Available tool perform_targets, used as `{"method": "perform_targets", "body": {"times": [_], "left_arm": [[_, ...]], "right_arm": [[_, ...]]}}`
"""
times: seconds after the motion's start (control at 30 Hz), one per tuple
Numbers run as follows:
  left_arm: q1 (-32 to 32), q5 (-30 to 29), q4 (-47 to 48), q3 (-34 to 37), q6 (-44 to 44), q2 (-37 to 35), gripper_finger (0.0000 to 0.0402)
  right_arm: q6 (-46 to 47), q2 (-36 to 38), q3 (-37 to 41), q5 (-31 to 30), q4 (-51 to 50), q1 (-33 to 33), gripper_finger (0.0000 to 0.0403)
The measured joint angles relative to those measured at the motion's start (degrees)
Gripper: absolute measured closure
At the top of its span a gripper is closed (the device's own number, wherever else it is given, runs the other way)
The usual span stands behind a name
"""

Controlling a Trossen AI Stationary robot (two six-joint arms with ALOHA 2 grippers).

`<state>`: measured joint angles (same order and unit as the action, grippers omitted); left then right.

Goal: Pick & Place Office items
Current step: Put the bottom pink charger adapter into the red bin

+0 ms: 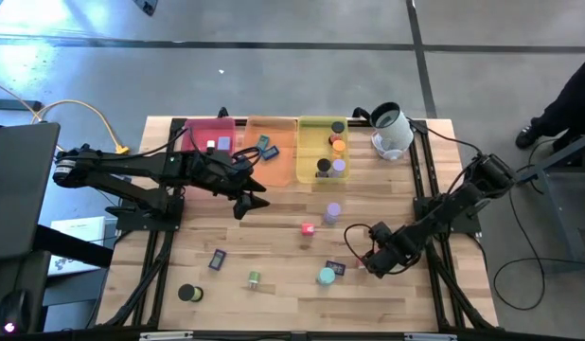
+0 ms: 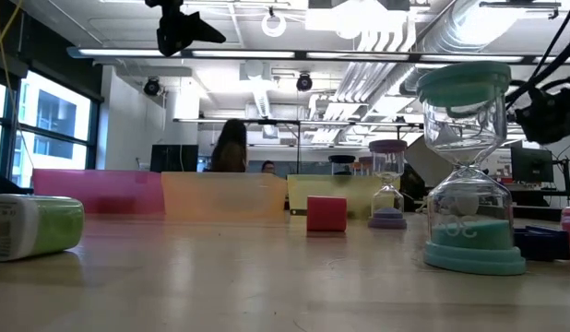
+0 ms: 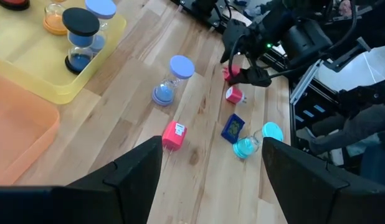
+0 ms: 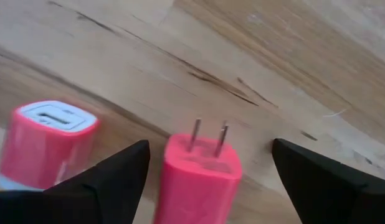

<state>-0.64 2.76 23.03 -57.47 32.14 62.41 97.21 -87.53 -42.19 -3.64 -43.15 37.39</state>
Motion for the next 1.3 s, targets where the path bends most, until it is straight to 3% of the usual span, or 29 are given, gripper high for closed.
{"method": "perform_targets", "body": {"times": [0.2, 0.53, 0.8, 0.97, 1.07, 1.3], "left_arm": [[0.0, -1.8, -3.6, 0.0, -2.1, 0.0, 0.0133], [0.0, -3.2, -9.8, 0.0, -2.2, 0.0, 0.0133], [0.0, -3.6, -17.6, 0.0, -2.2, 0.0, 0.0133], [0.0, -3.6, -21.2, 0.0, -4.8, 0.0, 0.0133], [0.0, -3.6, -21.5, 0.0, -4.3, 0.0, 0.0133], [0.0, -3.7, -26.7, 0.0, 2.6, 2.4, 0.0133]], "right_arm": [[-1.4, 0.2, 1.4, 0.8, 1.5, -0.7, 0.0106], [-1.5, 0.2, 1.5, 1.4, 1.9, -2.3, 0.0260], [-1.9, 1.0, 0.8, 1.0, 0.2, -2.3, 0.0260], [-2.4, 4.7, -4.4, -0.7, -7.7, -2.3, 0.0260], [-3.2, 7.4, -9.1, -5.7, -11.1, -2.3, 0.0260], [-14.2, 13.0, -20.9, -26.6, -12.1, -5.1, 0.0260]]}}
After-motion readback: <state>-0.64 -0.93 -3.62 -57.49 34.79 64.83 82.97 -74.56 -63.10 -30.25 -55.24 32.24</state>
